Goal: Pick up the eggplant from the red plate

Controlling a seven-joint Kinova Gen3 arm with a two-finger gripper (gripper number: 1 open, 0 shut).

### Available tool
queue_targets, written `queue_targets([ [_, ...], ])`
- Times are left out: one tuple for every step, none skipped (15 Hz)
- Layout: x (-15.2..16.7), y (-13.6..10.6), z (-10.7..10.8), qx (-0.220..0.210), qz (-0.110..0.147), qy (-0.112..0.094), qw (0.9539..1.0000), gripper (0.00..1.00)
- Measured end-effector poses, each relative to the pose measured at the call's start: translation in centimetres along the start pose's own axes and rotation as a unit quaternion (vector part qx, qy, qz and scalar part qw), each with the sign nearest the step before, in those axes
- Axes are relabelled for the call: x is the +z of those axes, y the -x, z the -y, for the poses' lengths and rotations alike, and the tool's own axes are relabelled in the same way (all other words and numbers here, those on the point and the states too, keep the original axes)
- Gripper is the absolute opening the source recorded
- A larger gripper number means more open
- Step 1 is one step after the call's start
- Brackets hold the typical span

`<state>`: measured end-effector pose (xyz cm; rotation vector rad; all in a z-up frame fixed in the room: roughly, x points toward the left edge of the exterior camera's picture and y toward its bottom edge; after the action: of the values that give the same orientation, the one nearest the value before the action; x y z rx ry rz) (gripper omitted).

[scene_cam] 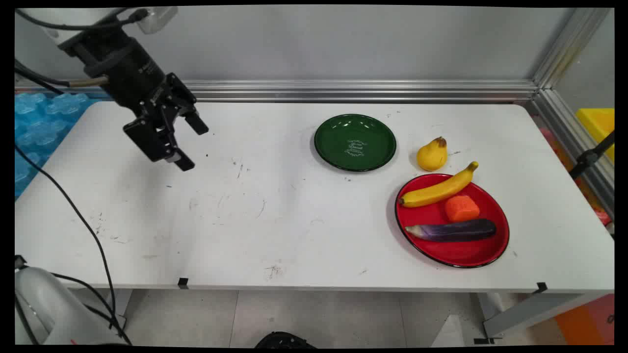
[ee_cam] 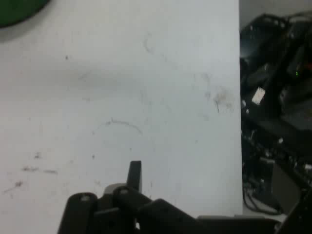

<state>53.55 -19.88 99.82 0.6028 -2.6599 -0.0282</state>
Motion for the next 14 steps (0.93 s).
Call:
queue_targets([
  [0.2,-0.2,0.0,-0.004,-0.006,-0.001,1.0,1.0],
  [0.5,-0.6,0.0,-0.007,-0.011,-0.001,0.9999,1.0],
  [0.9,-1.0,-0.1,-0.01,-0.018,-0.002,0.9998,1.0],
  [1.4,-1.7,-0.2,-0.012,-0.025,-0.002,0.9996,1.0],
  [2.1,-2.5,-0.3,-0.012,-0.033,-0.003,0.9994,1.0],
  [2.7,-3.2,-0.4,-0.012,-0.039,-0.003,0.9992,1.0],
  [3.4,-4.2,-0.5,-0.012,-0.047,-0.004,0.9988,1.0],
  [4.3,-5.3,-0.5,-0.01,-0.054,-0.005,0.9985,1.0],
  [5.0,-6.3,-0.6,-0.009,-0.06,-0.006,0.9981,1.0],
  [5.8,-7.4,-0.6,-0.007,-0.066,-0.007,0.9978,1.0],
  [6.7,-8.5,-0.5,-0.006,-0.071,-0.009,0.9974,1.0],
  [7.4,-9.5,-0.5,-0.005,-0.076,-0.011,0.9971,1.0],
  [8.3,-10.7,-0.5,-0.004,-0.08,-0.013,0.9967,1.0],
  [9.1,-11.9,-0.5,-0.004,-0.083,-0.016,0.9964,1.0],
])
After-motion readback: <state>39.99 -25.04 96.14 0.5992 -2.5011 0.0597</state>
